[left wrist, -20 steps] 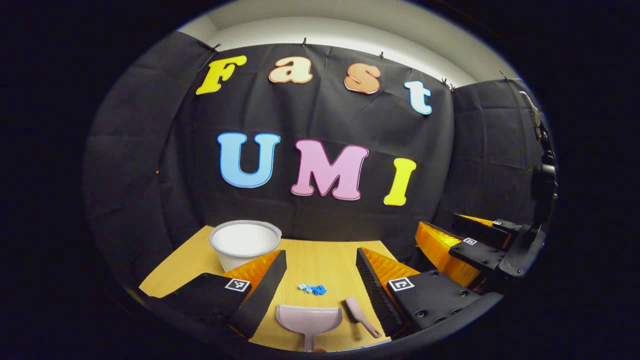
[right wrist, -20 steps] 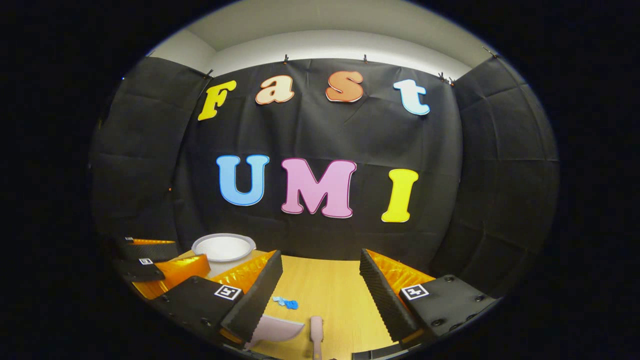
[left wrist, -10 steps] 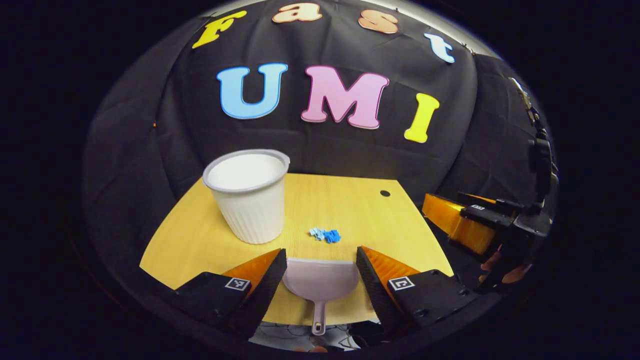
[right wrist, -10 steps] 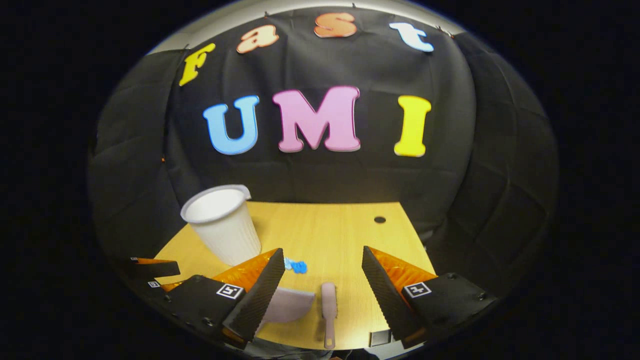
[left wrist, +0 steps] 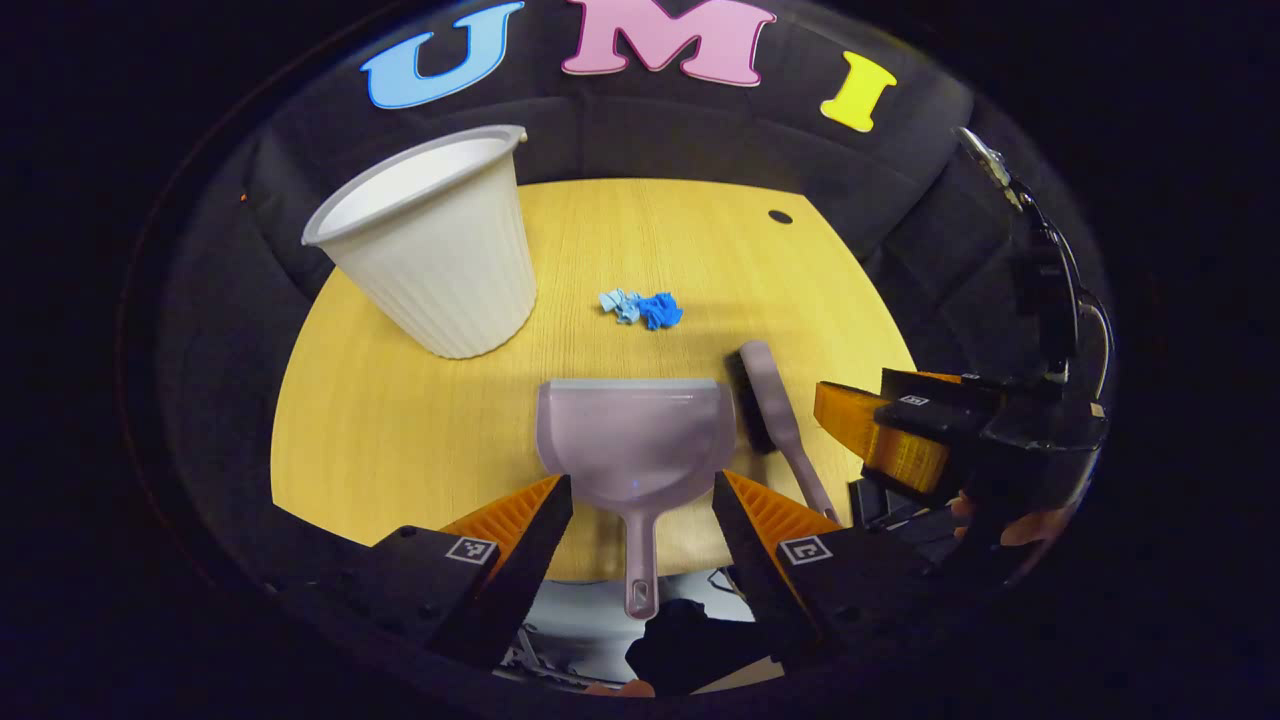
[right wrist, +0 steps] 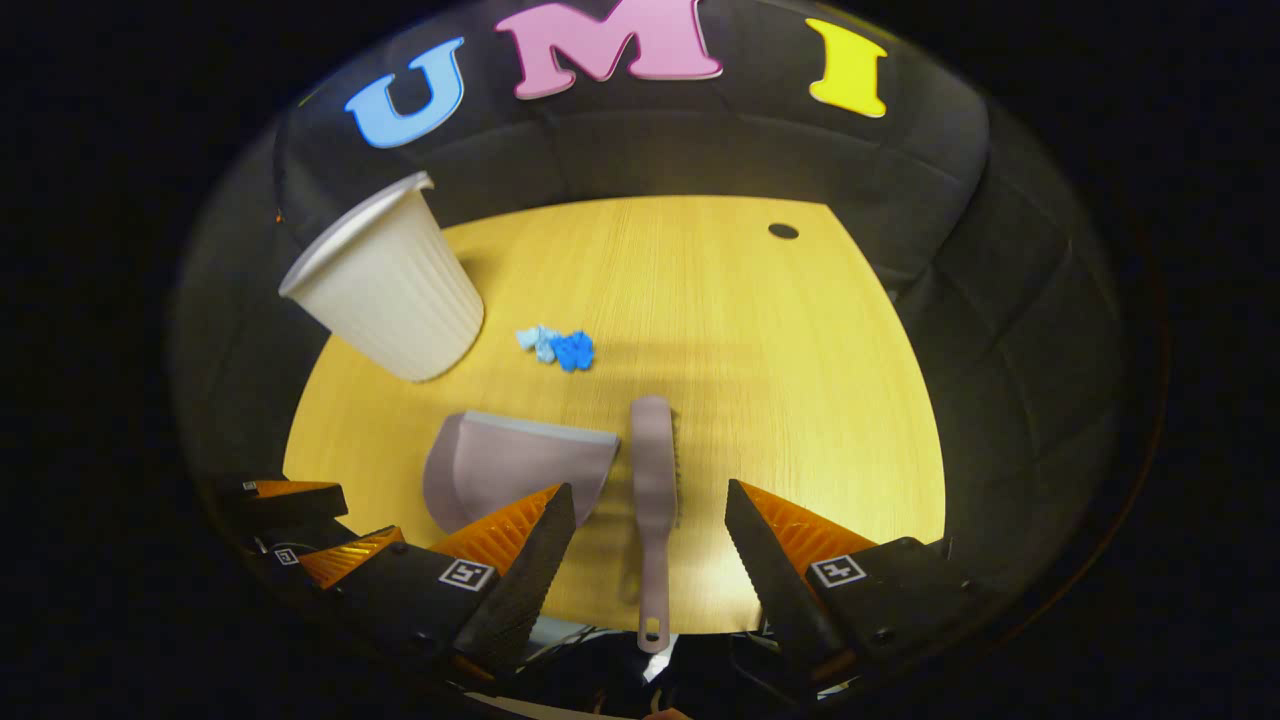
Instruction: Pick up the small broom and dustpan from the desktop, sweep the trash into the dustpan with the broom, and then empty the trash into the garbage bin.
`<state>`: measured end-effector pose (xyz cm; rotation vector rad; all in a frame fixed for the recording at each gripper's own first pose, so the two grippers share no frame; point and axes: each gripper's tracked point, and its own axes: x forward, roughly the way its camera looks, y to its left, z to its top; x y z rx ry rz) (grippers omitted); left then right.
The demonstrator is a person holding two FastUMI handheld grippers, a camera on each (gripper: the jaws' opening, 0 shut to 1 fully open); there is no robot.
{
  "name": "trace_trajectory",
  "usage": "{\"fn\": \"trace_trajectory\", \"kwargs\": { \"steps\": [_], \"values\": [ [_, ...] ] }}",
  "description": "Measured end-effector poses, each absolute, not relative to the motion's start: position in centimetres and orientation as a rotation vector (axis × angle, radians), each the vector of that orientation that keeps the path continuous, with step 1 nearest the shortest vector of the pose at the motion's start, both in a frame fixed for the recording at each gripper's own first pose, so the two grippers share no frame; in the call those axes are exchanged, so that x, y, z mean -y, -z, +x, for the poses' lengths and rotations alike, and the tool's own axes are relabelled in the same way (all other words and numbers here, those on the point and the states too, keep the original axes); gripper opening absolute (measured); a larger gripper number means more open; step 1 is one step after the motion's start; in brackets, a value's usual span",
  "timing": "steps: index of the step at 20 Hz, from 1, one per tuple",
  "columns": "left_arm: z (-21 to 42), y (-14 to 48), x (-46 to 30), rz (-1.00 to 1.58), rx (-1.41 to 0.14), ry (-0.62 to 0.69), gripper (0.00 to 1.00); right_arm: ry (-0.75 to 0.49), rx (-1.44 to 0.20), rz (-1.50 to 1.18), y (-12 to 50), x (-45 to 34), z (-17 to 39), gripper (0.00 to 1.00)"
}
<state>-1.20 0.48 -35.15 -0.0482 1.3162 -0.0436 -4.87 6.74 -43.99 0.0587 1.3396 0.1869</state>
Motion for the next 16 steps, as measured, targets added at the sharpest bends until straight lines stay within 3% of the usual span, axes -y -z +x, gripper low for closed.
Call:
{"fn": "trace_trajectory", "kwargs": {
  "steps": [9,16],
  "values": [
    [-3.5,40.3,0.4,-0.078,-1.588,0.045,0.85,-0.237,-1.660,0.016,49.6,-6.4,-10.1,0.99],
    [-3.7,45.0,-0.6,-0.111,-1.735,-0.024,0.85,-0.210,-1.769,-0.041,53.4,-5.6,-11.2,0.99]
  ]
}}
